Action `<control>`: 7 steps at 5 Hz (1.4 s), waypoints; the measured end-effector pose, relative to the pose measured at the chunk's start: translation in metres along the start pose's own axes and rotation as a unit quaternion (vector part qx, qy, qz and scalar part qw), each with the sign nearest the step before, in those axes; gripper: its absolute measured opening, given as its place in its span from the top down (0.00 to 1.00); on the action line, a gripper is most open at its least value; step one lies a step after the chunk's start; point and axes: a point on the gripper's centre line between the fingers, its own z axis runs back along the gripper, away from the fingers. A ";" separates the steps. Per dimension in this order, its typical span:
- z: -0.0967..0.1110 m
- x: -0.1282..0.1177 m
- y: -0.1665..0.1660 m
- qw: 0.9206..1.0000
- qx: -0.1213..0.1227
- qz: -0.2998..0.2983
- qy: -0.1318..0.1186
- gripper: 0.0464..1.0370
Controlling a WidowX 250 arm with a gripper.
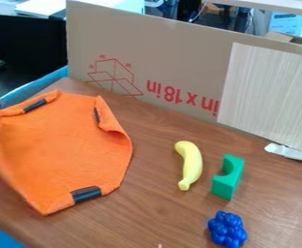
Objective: Fold the cloth from bottom left to top right
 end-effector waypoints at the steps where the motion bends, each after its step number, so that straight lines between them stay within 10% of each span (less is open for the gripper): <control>1: -0.004 0.017 -0.031 1.000 -0.008 0.004 0.020 0.99; 7: -0.046 0.053 -0.173 0.997 0.005 -0.059 0.052 0.97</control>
